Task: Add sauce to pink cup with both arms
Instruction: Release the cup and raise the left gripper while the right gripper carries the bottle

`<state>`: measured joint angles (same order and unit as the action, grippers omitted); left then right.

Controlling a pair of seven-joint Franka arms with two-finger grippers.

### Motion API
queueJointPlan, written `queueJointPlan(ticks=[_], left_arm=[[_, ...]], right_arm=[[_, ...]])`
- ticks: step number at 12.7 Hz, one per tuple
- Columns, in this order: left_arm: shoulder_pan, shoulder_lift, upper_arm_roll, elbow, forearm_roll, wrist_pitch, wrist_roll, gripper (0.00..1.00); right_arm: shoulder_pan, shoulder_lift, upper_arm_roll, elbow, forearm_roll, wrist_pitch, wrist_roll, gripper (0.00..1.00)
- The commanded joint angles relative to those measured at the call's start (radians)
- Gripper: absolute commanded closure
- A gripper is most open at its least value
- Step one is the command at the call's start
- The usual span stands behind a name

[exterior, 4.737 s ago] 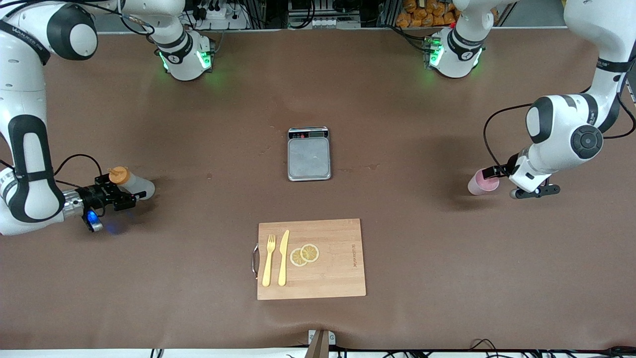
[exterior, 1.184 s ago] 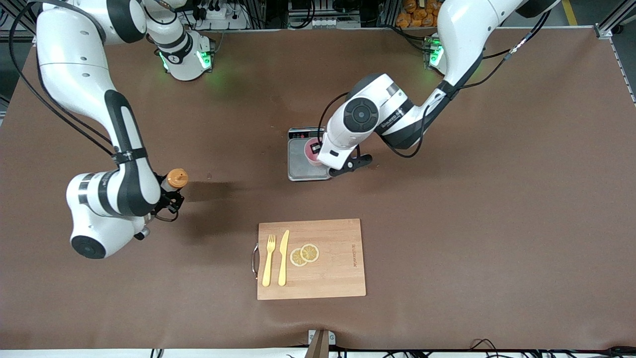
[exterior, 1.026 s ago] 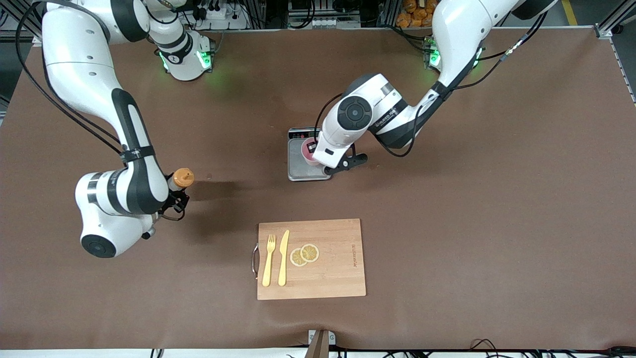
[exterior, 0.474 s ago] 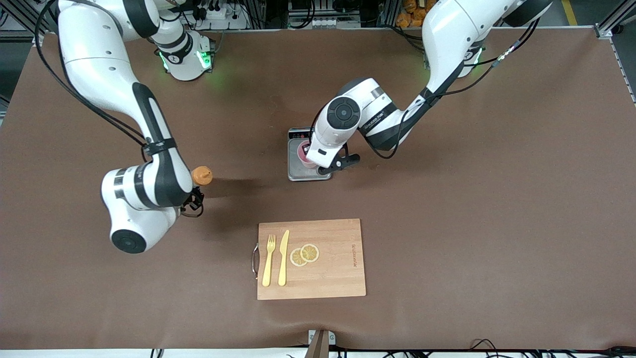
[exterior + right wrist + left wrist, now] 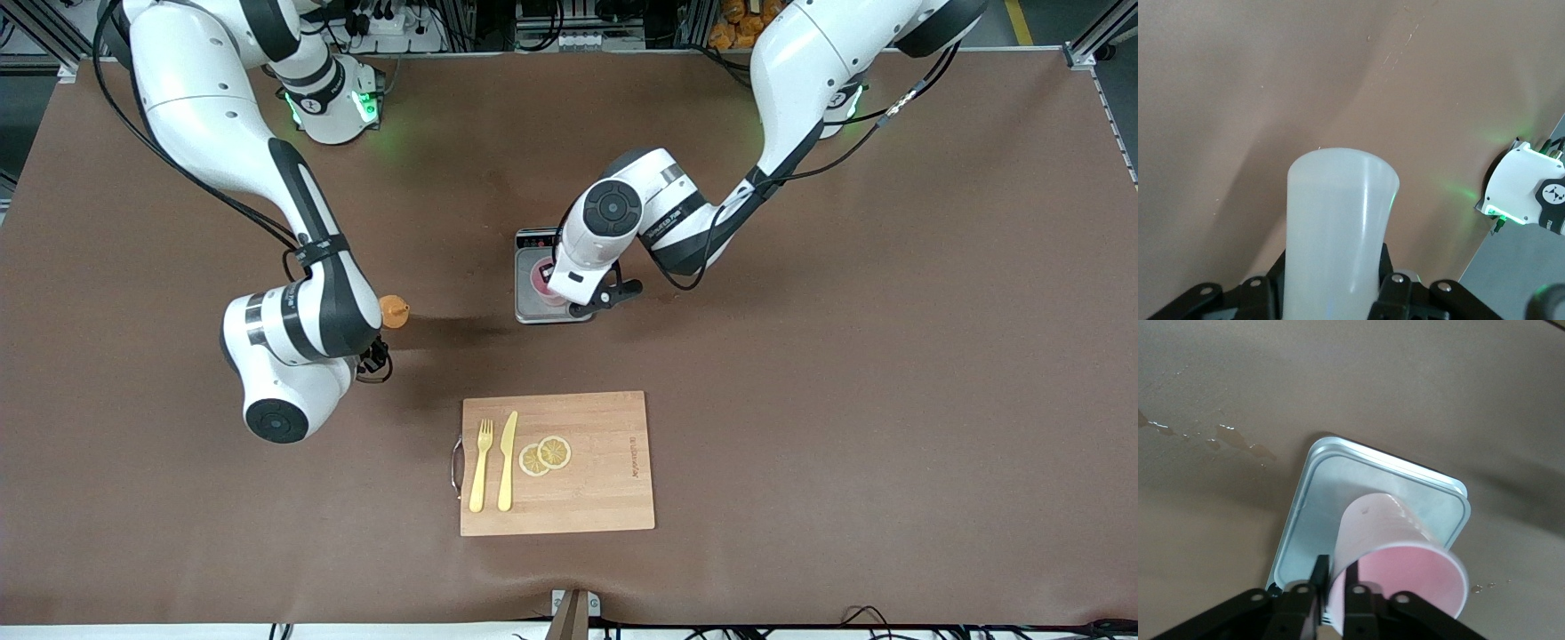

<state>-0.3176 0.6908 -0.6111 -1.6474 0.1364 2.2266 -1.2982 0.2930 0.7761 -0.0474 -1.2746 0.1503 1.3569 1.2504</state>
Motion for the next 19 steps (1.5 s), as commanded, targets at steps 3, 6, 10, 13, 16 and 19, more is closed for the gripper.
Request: queueJointPlan(ticks=[3, 6, 10, 13, 16, 19], left_arm=[[-0.011, -0.022, 0.004, 0.011, 0.026, -0.014, -0.081, 0.00], [0.011, -0.098, 0.004, 0.014, 0.026, -0.106, -0.078, 0.00], [0.124, -0.249, 0.004, 0.021, 0.034, -0.199, 0.034, 0.00], [0.233, -0.335, 0.002, 0.023, 0.034, -0.237, 0.184, 0.00], [0.334, -0.399, 0.001, 0.024, 0.032, -0.304, 0.286, 0.00], [0.440, -0.457, 0.001, 0.024, 0.032, -0.381, 0.385, 0.00]], right_arm=[[0.066, -0.018, -0.005, -0.012, -0.021, -0.007, 0.142, 0.50], [0.107, -0.012, -0.005, -0.012, -0.021, -0.004, 0.227, 0.50], [0.147, -0.011, -0.003, -0.009, -0.015, -0.005, 0.308, 0.50], [0.182, -0.011, -0.003, -0.009, -0.014, -0.009, 0.362, 0.52], [0.209, -0.009, -0.003, -0.009, -0.012, -0.012, 0.418, 0.52], [0.238, -0.009, -0.003, -0.006, -0.014, -0.028, 0.468, 0.52]])
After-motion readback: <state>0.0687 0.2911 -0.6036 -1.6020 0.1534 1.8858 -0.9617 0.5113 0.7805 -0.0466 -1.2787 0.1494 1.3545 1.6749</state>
